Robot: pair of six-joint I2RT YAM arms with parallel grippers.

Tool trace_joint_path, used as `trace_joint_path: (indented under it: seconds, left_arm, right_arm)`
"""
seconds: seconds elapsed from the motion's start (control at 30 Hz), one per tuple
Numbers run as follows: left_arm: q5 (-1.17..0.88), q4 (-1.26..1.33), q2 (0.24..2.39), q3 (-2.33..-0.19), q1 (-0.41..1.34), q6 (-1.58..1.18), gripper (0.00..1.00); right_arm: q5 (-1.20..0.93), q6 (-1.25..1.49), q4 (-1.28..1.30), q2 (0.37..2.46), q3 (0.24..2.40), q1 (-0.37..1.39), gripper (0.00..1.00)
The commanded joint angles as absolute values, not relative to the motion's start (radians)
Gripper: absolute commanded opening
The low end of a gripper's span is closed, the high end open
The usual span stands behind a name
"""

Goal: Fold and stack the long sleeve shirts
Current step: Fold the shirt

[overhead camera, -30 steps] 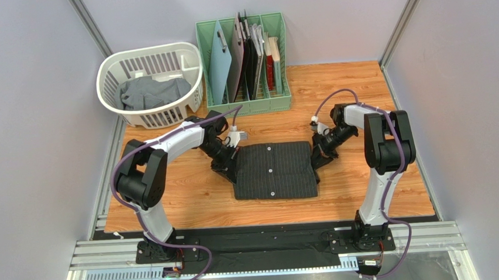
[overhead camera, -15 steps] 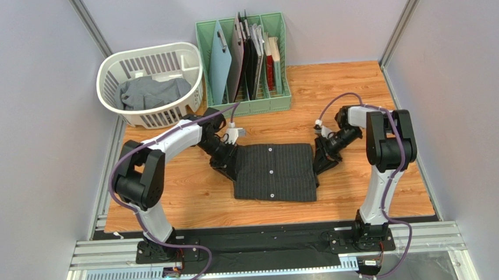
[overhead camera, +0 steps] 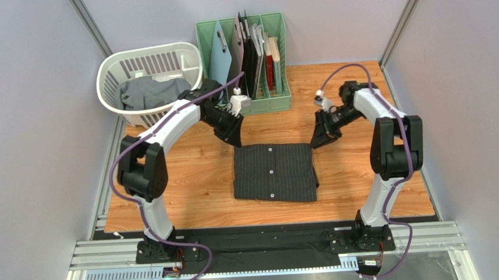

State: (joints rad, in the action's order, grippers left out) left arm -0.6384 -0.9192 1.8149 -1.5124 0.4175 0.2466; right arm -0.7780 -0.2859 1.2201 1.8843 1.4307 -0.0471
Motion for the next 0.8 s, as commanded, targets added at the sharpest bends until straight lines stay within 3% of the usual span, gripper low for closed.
trace_joint_path:
  seconds: [0.0,0.23,0.37,0.5,0.57,0.67,0.77]
  left_arm:
    - [-0.641,-0.902,1.956,-1.626,0.449,0.260,0.31]
    - [-0.540,-0.884,2.187,-1.756,0.420,0.149,0.24]
    - [-0.514,-0.903,2.232,-1.827,0.390,0.160,0.23]
    - [-0.557,-0.852,2.089,-1.772,0.347,0.166,0.29]
    - [-0.652,-0.805,1.929,-1.653,0.347,0.185,0.39]
    - [-0.765,-0.801,1.782,-1.490,0.408,0.143,0.47]
    - [-0.827,-0.758,1.724,-1.330,0.488,0.034,0.48]
  right_arm:
    - [-0.850,-0.160,1.054,1.897,1.379,0.066,0.22]
    - [-0.651,-0.064,0.871,2.086,1.425,0.092,0.24]
    - [-0.663,-0.031,0.841,2.128,1.521,0.091,0.28]
    - [-0.707,-0.009,0.847,2.036,1.543,0.075,0.35]
    - [-0.771,-0.008,0.863,1.924,1.520,0.055,0.39]
    - [-0.876,-0.008,0.880,1.783,1.401,0.064,0.43]
    - [-0.934,0.029,0.876,1.705,1.234,0.107,0.43]
